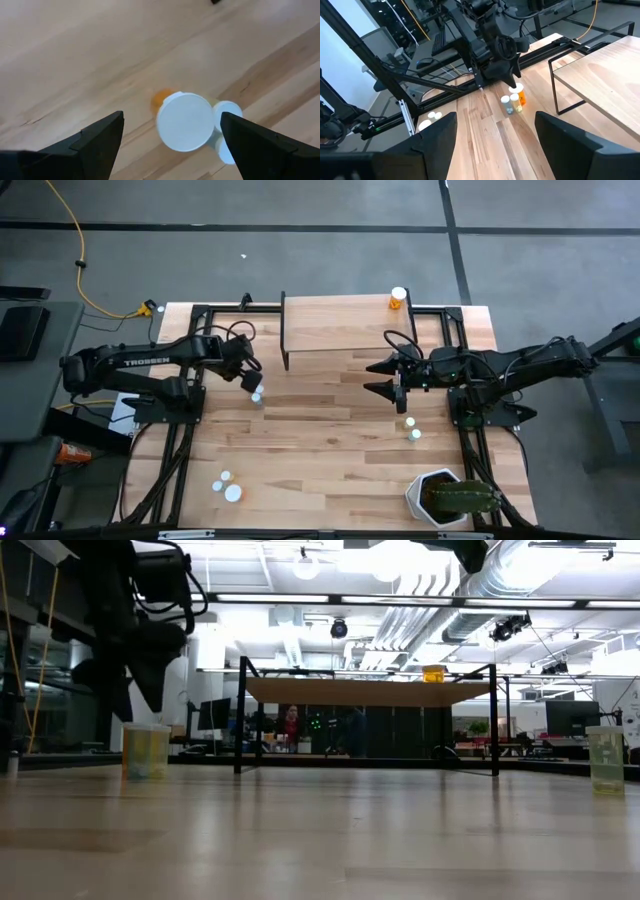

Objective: Pick and place medicine bottles onto shelf by color
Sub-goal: Put the top orange pill bottle on the shelf aligned with the orange pill bottle

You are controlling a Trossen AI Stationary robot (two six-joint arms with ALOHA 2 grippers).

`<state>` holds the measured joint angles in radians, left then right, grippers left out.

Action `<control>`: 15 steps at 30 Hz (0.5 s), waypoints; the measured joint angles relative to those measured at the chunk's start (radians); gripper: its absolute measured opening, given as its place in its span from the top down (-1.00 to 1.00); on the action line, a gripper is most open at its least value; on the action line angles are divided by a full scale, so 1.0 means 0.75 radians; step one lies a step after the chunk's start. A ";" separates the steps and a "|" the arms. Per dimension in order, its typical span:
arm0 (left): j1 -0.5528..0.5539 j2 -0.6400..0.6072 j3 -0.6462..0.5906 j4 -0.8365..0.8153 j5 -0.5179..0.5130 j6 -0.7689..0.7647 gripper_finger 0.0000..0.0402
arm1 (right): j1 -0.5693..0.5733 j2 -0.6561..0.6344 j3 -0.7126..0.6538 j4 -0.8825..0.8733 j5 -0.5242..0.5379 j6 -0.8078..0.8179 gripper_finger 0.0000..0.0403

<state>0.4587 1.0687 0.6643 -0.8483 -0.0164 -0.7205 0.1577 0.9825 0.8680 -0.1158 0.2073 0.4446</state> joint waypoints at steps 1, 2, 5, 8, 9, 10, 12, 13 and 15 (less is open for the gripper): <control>0.000 0.000 0.000 -0.001 -0.002 -0.029 -0.60 | 0.000 0.000 0.000 0.000 0.000 0.000 -0.29; 0.000 0.000 0.000 -0.002 -0.001 -0.066 -0.60 | 0.000 0.000 0.000 0.000 0.000 0.000 -0.29; -0.005 0.000 0.000 -0.005 0.005 -0.208 -0.60 | 0.000 0.000 0.000 0.000 0.003 0.000 -0.29; -0.018 0.000 0.000 -0.004 -0.040 -0.285 -0.60 | 0.000 0.000 0.000 0.000 0.035 0.000 -0.29; -0.021 0.000 0.000 -0.004 -0.053 -0.308 -0.60 | 0.000 0.000 0.000 0.000 0.038 0.000 -0.29; -0.021 0.000 0.000 -0.004 -0.060 -0.329 -0.60 | 0.000 0.000 0.000 0.000 0.039 0.000 -0.29; -0.021 0.000 0.000 -0.007 -0.065 -0.380 -0.60 | -0.001 0.000 0.000 0.000 0.039 0.000 -0.29; -0.021 0.000 0.000 -0.017 -0.063 -0.416 -0.60 | -0.001 0.000 0.000 0.000 0.039 0.000 -0.29; -0.029 0.000 0.000 -0.027 -0.054 -0.492 -0.60 | -0.001 0.000 0.000 0.000 0.038 0.000 -0.29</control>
<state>0.4369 1.0687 0.6644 -0.8686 -0.0570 -1.0896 0.1574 0.9825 0.8680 -0.1158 0.2360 0.4446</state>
